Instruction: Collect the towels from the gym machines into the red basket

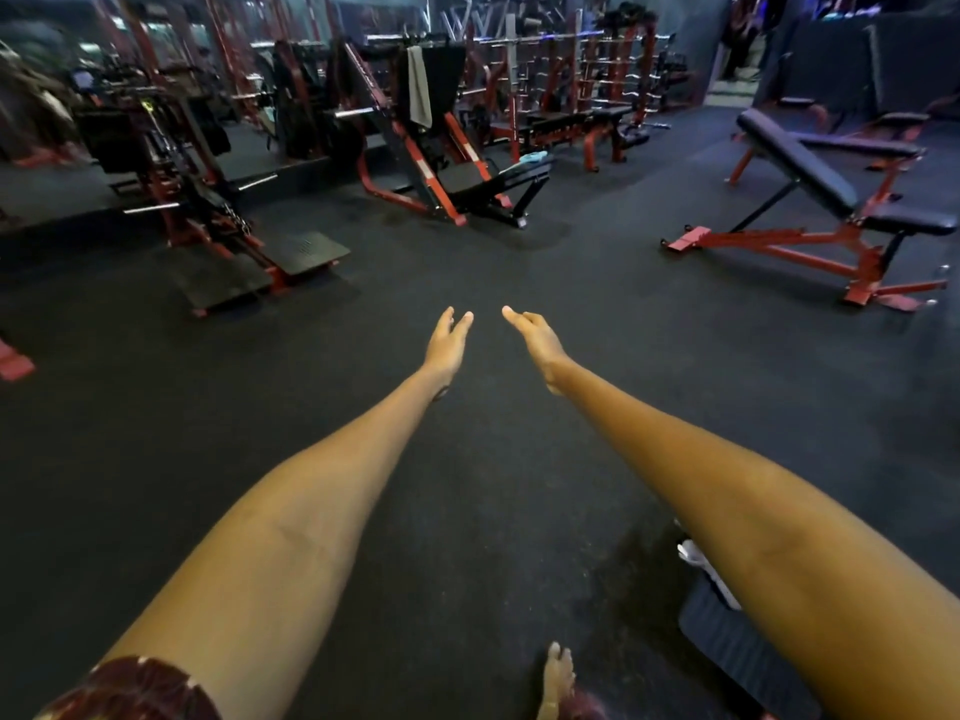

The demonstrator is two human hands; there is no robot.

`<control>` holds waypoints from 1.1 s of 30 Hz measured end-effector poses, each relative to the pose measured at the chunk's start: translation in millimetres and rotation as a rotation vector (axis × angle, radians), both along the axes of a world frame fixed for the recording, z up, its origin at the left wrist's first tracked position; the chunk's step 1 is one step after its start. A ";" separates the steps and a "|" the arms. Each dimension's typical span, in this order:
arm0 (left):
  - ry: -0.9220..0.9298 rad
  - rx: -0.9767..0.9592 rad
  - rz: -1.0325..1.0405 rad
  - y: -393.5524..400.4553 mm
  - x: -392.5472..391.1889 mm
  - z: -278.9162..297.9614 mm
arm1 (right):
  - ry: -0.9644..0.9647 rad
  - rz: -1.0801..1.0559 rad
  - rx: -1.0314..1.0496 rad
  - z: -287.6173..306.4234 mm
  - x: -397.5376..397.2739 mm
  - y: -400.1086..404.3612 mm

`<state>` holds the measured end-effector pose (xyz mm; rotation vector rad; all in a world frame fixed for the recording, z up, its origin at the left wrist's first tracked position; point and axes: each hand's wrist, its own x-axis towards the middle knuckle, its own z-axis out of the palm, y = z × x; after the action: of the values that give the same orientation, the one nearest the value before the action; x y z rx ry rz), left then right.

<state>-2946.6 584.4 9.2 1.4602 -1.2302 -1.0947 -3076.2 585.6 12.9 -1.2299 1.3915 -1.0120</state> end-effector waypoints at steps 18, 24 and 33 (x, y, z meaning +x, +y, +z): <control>0.055 -0.024 0.066 -364.3 -40.8 33.6 | -0.006 0.084 -0.048 33.8 -31.3 -373.4; 0.045 -0.007 0.025 -486.4 -60.5 12.6 | -0.015 0.074 -0.042 15.2 -43.9 -488.4; 0.040 -0.005 -0.054 -708.9 -84.5 18.2 | -0.037 0.000 -0.035 19.8 -68.9 -711.7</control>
<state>-3031.1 -124.5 27.5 1.4017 -1.2499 -1.1514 -3145.0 -126.1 32.8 -1.2305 1.3499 -1.0579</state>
